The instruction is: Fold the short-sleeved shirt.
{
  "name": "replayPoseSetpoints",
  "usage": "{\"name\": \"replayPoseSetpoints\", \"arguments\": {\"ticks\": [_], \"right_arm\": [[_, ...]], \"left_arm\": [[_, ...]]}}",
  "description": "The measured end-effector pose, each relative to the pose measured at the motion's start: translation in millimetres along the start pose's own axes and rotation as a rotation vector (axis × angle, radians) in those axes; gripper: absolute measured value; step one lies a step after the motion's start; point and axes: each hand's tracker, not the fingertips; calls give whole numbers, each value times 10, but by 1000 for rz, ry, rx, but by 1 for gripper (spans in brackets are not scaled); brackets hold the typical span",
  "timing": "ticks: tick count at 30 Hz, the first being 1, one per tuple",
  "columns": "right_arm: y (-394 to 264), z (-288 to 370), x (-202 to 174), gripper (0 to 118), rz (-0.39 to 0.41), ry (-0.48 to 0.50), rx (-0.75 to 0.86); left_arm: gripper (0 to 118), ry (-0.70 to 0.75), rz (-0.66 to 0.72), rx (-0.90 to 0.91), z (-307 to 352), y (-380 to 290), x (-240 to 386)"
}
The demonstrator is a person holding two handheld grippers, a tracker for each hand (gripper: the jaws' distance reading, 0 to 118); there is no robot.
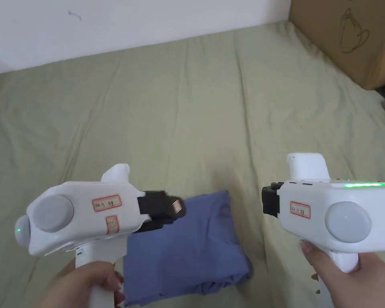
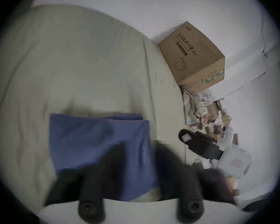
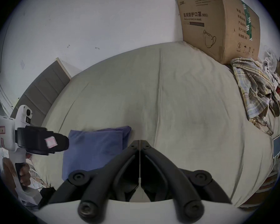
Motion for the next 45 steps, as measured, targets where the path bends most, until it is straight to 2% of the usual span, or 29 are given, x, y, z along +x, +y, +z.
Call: {"name": "replayPoseSetpoints", "arguments": {"ticks": [1, 4, 6, 8, 11, 14, 16, 18, 20, 23, 25, 26, 29, 30, 33, 34, 36, 37, 40, 44, 45], "right_arm": [[6, 5, -7, 1, 7, -1, 4], [23, 16, -9, 1, 21, -8, 24], [40, 44, 15, 1, 21, -10, 30], [49, 72, 49, 1, 20, -15, 34], [45, 68, 119, 1, 18, -32, 32], [35, 85, 186, 1, 11, -47, 30], [23, 103, 216, 1, 5, -55, 30], [19, 121, 247, 1, -5, -59, 29], [28, 165, 273, 1, -9, -58, 28], [55, 284, 361, 1, 0, -75, 52], [74, 386, 435, 1, -10, -79, 100], [79, 437, 467, 1, -22, -64, 134], [107, 575, 459, 1, -69, 79, 184], [122, 544, 425, 1, -81, 145, 154], [140, 313, 204, 1, -134, 466, 2], [133, 188, 114, 1, -151, 537, -69], [74, -126, -88, 1, -171, 620, -225], [18, -280, -192, 1, -171, 644, -286], [-97, -682, -381, 1, -107, 604, -401], [-198, -987, -158, 1, -188, 549, -479], [-206, -1016, -64, 1, -205, 566, -484]], "left_arm": [[1, 33, -24, -6, 32, 18, 2], [1, -51, -40, -78, -209, 9, 156], [1, -50, -41, -119, -378, -41, 230], [1, -84, -7, -198, -632, -142, 293], [1, -47, 67, -314, -1032, -390, 233], [0, -23, 70, -337, -1343, -532, 145], [0, -74, 122, -316, -1446, -570, 171], [1, -71, 127, -304, -1414, -571, 211], [1, -83, 58, -267, -1285, -465, 322], [1, -124, -52, -110, -771, -236, 490], [1, -151, -63, 7, -345, -140, 460], [1, -161, -56, 54, -111, -98, 344], [1, -84, -26, 154, 526, -129, -53], [1, -59, -14, 174, 684, -154, -188], [1, 4, 60, 203, 1046, -363, -585], [1, 23, 85, 207, 1102, -426, -690], [1, 62, 143, 203, 1184, -583, -899], [1, 88, 162, 204, 1201, -640, -984], [1, 98, 160, 193, 1158, -705, -1157], [1, 26, 249, 127, 904, -784, -1326], [1, -7, 265, 120, 831, -782, -1356]]}}
